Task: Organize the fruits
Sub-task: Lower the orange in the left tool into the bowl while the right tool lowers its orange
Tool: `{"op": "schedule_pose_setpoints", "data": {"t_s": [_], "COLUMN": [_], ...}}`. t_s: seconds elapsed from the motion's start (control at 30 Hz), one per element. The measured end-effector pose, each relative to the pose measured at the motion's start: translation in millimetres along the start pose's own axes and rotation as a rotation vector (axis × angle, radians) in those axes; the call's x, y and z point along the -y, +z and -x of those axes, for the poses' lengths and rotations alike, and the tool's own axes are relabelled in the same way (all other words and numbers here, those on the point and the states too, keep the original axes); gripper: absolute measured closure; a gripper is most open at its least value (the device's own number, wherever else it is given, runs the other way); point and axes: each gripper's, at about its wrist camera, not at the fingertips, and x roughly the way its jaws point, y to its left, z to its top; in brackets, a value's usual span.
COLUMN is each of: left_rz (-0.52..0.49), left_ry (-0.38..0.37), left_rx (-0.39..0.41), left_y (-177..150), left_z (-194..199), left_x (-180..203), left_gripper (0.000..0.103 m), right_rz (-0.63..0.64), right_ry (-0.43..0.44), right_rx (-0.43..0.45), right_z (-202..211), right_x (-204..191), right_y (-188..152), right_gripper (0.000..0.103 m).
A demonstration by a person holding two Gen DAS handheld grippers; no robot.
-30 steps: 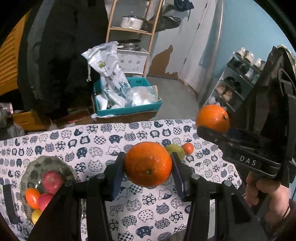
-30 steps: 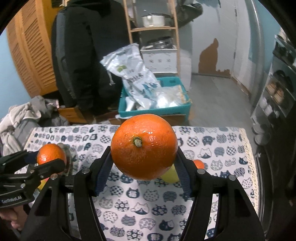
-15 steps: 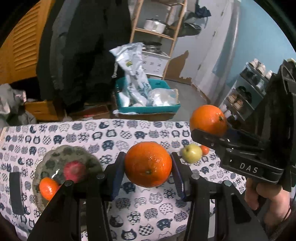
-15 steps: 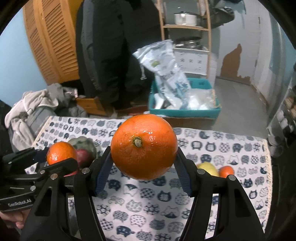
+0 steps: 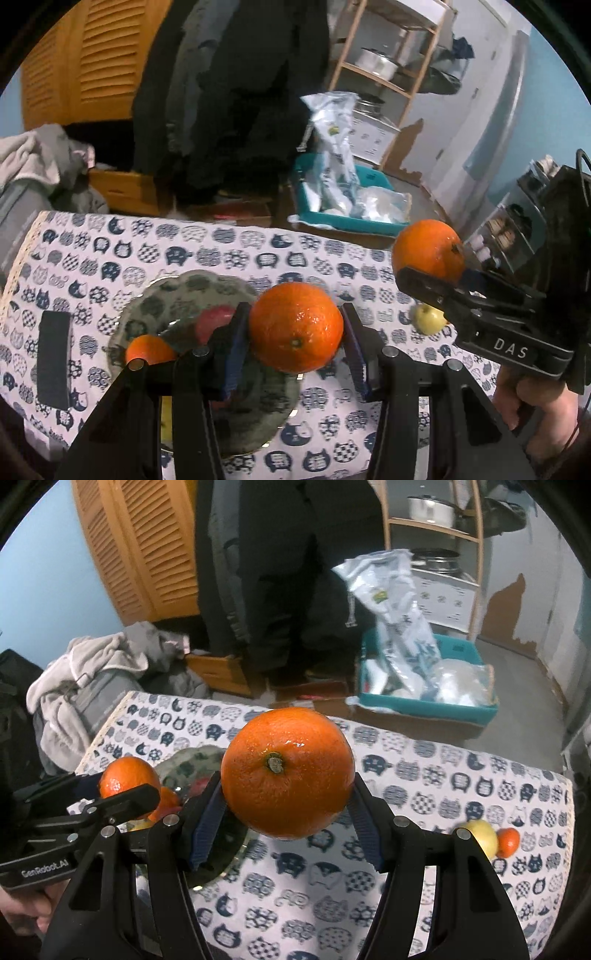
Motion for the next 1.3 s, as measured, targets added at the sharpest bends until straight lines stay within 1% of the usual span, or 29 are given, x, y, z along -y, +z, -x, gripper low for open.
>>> {"op": "schedule_pose_setpoints", "data": {"t_s": [0.3, 0.43, 0.63, 0.73, 0.87, 1.1, 1.3], "left_rz": [0.080, 0.101, 0.154, 0.181, 0.175, 0.186, 0.220], "left_ry": [0.051, 0.074, 0.089, 0.087, 0.106, 0.139, 0.135], "left_rx": [-0.018, -0.033, -0.071, -0.089, -0.101, -0.153, -0.199], "left_y": [-6.0, -11.5, -18.2, -20.3, -23.7, -31.5, -38.2], "left_z": [-5.3, -10.7, -24.9, -31.1, -38.1, -63.8, -82.5], "left_x": [-47.3, -63.2, -86.1, -94.4, -98.0, -110.6, -118.6], "left_gripper": [0.054, 0.054, 0.054, 0.054, 0.054, 0.054, 0.054], "right_rz": [0.047, 0.063, 0.084, 0.093, 0.102, 0.109, 0.117], "right_ry": [0.034, 0.045, 0.059, 0.065, 0.072, 0.073, 0.076], "right_rx": [-0.056, -0.086, -0.133, -0.152, -0.179, -0.232, -0.269], "right_z": [-31.7, -45.5, -64.0, -72.2, -82.7, -101.5, -113.3], "right_x": [-34.5, -45.1, -58.4, -63.0, -67.5, -69.3, -69.5], "right_y": [1.8, -2.7, -13.4, -19.5, -26.6, -40.6, -51.4], "right_gripper": [0.038, 0.038, 0.038, 0.038, 0.038, 0.038, 0.038]}}
